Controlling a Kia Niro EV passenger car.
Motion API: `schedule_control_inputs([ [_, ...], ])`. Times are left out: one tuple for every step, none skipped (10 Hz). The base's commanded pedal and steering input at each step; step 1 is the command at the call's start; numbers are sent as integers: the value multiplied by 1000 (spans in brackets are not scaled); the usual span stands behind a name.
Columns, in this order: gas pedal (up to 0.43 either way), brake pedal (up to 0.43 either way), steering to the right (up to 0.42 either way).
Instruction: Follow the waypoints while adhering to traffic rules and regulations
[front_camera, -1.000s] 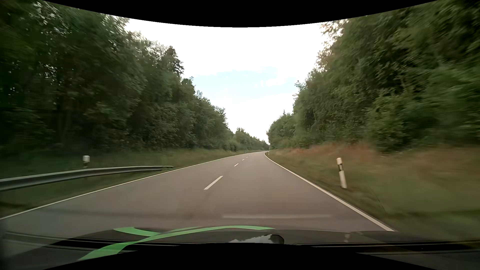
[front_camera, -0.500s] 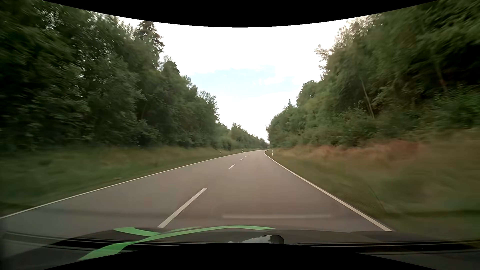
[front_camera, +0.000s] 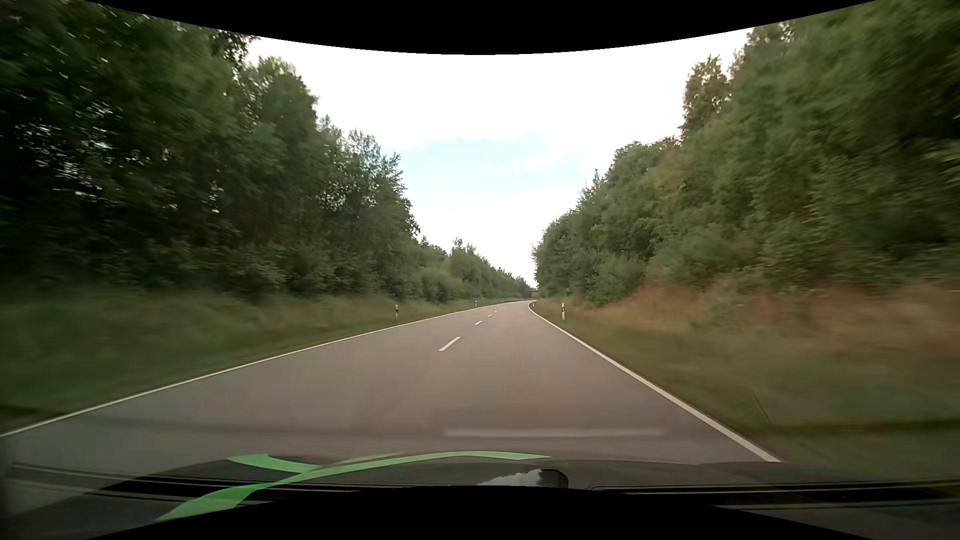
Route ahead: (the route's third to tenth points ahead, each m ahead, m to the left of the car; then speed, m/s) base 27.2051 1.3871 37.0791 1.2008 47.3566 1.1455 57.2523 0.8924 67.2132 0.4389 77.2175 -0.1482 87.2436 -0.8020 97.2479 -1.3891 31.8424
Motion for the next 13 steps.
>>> schedule_control_inputs([
  [409,0,4],
  [421,0,4],
  [421,0,4],
  [409,0,4],
  [390,0,4],
  [390,0,4],
  [390,0,3],
  [390,0,3],
  [398,0,3],
  [398,0,3],
  [398,0,2],
  [398,0,3],
  [370,0,3],
])
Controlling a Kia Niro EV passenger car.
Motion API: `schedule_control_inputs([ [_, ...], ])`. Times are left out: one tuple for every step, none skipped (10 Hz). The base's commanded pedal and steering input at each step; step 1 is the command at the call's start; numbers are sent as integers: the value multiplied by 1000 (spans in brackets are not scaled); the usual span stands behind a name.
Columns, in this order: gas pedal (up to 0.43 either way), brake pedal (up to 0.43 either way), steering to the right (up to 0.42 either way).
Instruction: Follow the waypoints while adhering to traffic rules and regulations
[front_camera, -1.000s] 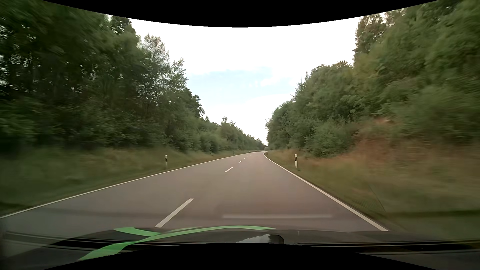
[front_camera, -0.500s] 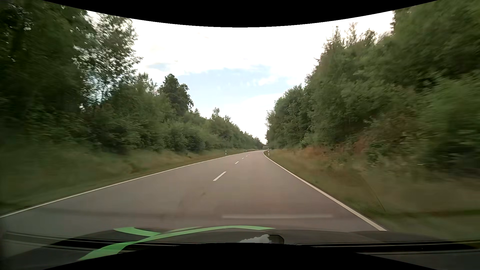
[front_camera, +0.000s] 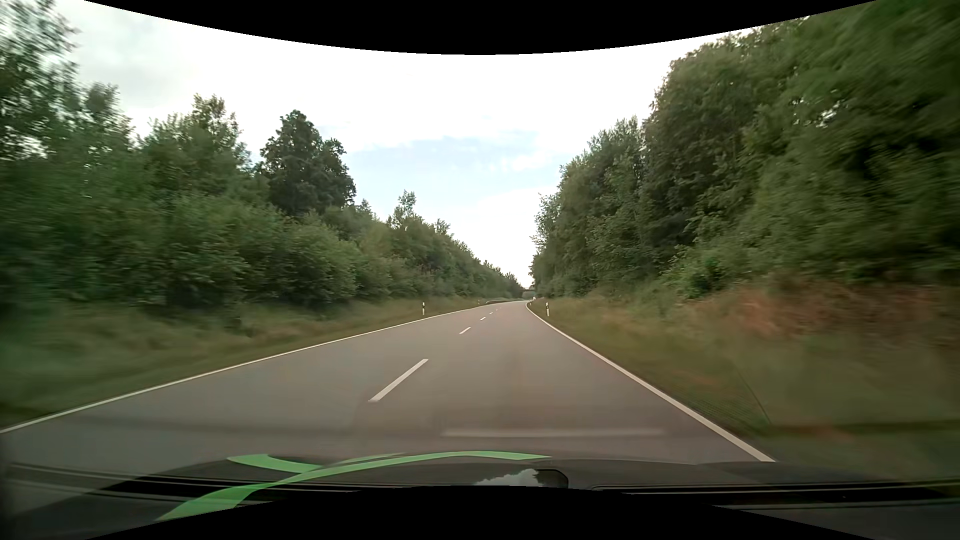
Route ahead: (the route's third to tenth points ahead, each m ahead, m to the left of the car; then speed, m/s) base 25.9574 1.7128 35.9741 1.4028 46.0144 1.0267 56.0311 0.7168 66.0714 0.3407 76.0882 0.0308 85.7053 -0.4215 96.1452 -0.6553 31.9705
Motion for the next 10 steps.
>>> schedule_control_inputs([
  [358,0,3],
  [358,0,3],
  [358,0,2],
  [358,0,2],
  [370,0,2],
  [370,0,1],
  [339,0,1],
  [287,0,1],
  [287,0,1],
  [287,0,1],
])
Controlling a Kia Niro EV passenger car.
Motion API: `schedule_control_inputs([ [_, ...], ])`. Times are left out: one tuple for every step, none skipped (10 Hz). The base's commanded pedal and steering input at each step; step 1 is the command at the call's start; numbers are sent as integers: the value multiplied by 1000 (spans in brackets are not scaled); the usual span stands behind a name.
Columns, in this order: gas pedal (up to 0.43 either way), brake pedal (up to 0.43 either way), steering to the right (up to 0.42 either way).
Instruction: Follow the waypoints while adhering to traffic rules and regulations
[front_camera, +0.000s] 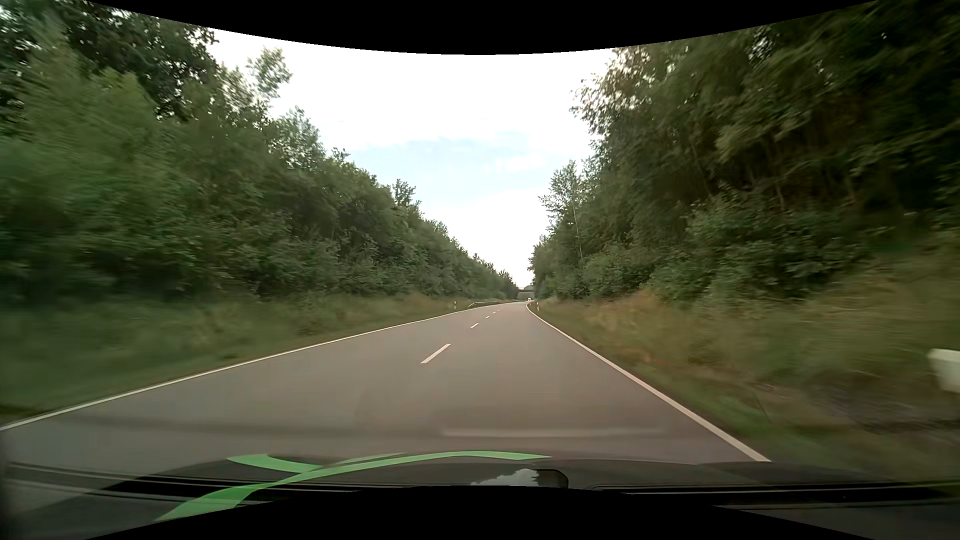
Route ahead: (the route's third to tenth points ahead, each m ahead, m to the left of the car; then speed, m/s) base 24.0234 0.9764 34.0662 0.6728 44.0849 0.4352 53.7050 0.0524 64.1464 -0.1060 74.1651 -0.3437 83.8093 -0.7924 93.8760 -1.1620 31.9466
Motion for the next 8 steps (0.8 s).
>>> schedule_control_inputs([
  [280,0,1],
  [268,0,1],
  [260,0,1],
  [248,0,1],
  [240,0,1],
  [220,0,1],
  [209,0,1],
  [189,0,1],
])
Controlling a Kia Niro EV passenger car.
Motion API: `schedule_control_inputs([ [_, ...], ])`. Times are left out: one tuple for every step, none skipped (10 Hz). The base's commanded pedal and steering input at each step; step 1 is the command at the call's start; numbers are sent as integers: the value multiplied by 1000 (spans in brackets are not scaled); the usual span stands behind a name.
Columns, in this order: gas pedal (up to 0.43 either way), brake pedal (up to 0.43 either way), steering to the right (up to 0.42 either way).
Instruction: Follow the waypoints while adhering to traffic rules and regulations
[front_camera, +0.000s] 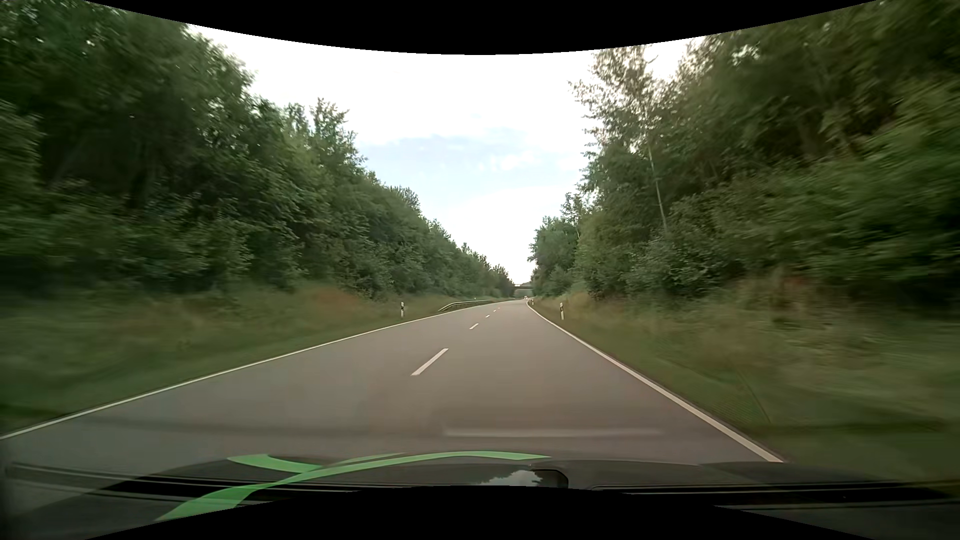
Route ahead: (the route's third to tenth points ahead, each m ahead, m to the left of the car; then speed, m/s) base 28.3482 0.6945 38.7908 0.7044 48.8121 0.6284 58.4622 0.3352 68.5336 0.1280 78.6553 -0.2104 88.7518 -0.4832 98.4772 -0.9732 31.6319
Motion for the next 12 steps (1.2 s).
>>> schedule_control_inputs([
  [177,0,1],
  [177,0,1],
  [177,0,2],
  [177,0,2],
  [177,0,3],
  [177,0,2],
  [177,0,3],
  [169,0,2],
  [157,0,3],
  [157,0,2],
  [157,0,2],
  [157,0,2],
])
